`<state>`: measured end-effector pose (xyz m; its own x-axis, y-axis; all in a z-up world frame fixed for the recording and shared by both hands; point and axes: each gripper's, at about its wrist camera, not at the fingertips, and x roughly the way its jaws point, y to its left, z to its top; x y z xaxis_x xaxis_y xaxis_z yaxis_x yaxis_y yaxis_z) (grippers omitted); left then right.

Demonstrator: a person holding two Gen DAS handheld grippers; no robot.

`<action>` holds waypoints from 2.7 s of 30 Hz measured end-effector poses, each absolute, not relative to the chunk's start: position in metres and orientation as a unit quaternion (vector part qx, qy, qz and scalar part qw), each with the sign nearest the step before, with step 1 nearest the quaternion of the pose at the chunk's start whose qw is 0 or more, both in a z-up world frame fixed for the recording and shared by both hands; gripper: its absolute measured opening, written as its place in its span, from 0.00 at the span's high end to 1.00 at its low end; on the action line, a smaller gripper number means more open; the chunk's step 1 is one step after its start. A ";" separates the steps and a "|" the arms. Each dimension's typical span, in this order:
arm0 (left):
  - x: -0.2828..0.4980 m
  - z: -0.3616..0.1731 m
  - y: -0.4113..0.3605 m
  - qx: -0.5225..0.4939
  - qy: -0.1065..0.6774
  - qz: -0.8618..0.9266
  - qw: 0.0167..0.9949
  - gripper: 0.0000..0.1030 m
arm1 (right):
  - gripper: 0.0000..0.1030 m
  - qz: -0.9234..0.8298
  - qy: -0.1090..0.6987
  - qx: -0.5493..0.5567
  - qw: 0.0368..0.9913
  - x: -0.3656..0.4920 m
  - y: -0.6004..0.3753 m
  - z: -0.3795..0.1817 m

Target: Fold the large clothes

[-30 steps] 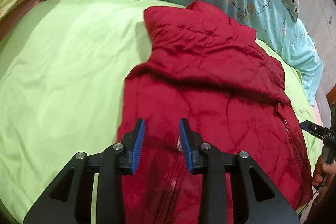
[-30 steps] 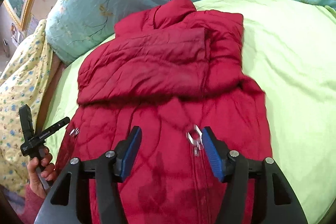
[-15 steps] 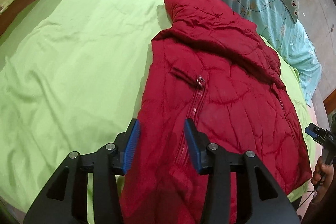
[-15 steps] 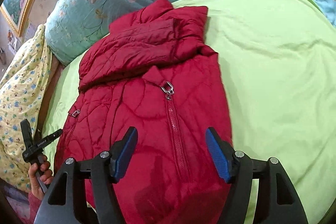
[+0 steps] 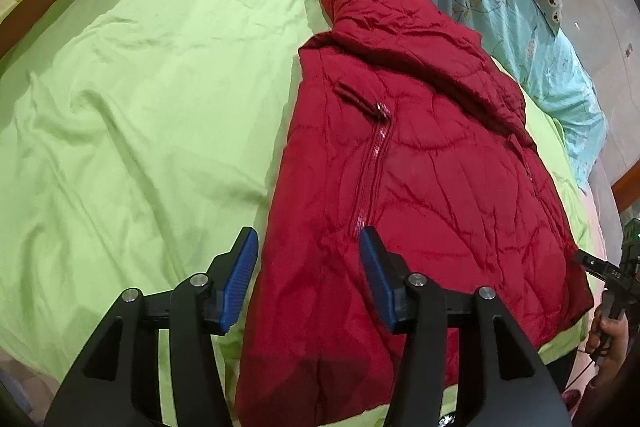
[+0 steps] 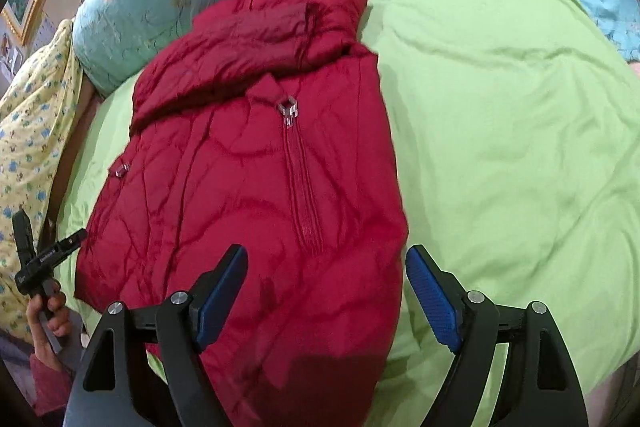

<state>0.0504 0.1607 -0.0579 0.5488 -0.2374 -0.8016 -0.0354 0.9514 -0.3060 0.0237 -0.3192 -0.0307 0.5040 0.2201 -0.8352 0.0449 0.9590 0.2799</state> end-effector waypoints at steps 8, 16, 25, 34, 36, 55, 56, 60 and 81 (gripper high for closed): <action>0.038 -0.063 0.163 -0.144 0.478 -0.059 0.865 0.46 | 0.24 0.086 0.523 0.146 0.835 0.002 -0.318 -0.050; 0.029 -0.070 0.164 -0.148 0.486 -0.067 0.859 0.46 | 0.50 0.092 0.528 0.140 0.833 -0.012 -0.322 -0.049; 0.020 -0.078 0.164 -0.147 0.495 -0.078 0.853 0.40 | 0.59 0.102 0.523 0.138 0.835 -0.018 -0.321 -0.047; 0.014 -0.088 0.155 -0.142 0.510 -0.104 0.842 0.40 | 0.57 0.102 0.522 0.143 0.835 -0.018 -0.320 -0.048; 0.013 -0.089 0.153 -0.140 0.512 -0.105 0.841 0.40 | 0.55 0.100 0.522 0.142 0.835 -0.017 -0.319 -0.049; -0.012 -0.075 0.129 -0.100 0.489 -0.141 0.855 0.79 | 0.68 0.145 0.490 0.167 0.843 -0.028 -0.317 -0.044; -0.013 -0.073 0.130 -0.103 0.487 -0.142 0.855 0.80 | 0.69 0.148 0.487 0.167 0.844 -0.029 -0.317 -0.042; -0.017 -0.066 0.132 -0.114 0.483 -0.153 0.855 0.81 | 0.70 0.162 0.478 0.176 0.845 -0.032 -0.321 -0.037; 0.017 0.026 0.151 -0.191 0.357 -0.204 0.891 0.82 | 0.73 0.210 0.367 0.256 0.869 -0.003 -0.356 0.015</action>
<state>0.0172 0.1513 0.0263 0.6623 -0.5001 -0.5580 0.2270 0.8436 -0.4866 -0.0028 -0.3564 0.0147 0.6421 0.5531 -0.5308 -0.1778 0.7809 0.5988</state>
